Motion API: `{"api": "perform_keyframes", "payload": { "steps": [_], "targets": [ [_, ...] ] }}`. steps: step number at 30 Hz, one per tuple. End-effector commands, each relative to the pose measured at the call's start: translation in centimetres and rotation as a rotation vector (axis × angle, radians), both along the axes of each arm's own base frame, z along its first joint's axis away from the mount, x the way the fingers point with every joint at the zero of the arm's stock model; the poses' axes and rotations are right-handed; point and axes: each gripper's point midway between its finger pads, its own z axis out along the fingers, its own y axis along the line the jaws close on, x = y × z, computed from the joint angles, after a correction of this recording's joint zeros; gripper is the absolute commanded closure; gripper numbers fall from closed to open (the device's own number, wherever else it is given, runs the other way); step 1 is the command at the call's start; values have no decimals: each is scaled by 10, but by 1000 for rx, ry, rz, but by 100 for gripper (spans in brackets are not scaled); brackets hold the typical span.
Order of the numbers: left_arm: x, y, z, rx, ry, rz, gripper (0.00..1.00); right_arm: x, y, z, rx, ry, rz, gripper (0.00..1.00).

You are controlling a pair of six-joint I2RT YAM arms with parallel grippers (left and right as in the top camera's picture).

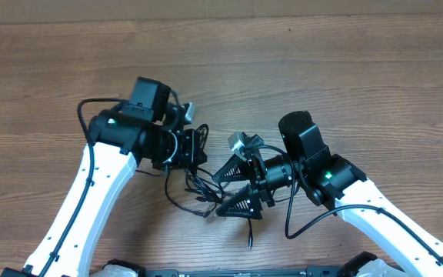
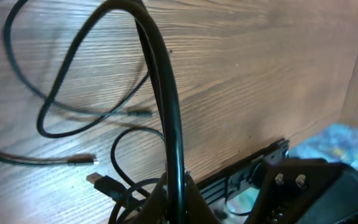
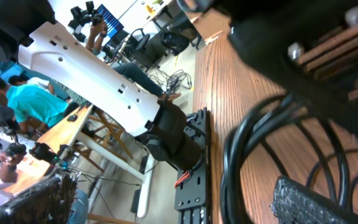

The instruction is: Untangle cables

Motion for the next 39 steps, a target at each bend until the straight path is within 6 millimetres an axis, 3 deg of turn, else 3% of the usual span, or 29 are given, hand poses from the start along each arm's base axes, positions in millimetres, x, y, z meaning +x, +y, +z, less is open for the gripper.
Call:
{"api": "perform_keyframes", "payload": {
  "steps": [1,7,13,20,26,30,35,39],
  "targets": [
    [5,6,8,-49,82,130,96,-3,1,7,10,4,18,0],
    [4,21,6,-57,222,326,96,1,2,3,-13,16,-8,0],
    [9,29,1,-17,241,415,96,31,0,-23,-194,211,-256,0],
    [12,68,-17,179,287,701,96,55,-17,-59,-389,394,-530,0],
    [9,81,-22,236,328,847,96,54,-18,-61,-405,476,-563,0],
    [11,81,-21,230,320,849,96,54,-18,-61,-406,482,-563,0],
    [1,79,-22,229,383,884,96,53,-19,-63,-399,316,-500,2],
    [-10,74,-22,216,466,918,96,52,-18,-62,-393,282,-480,8]
  ]
}}
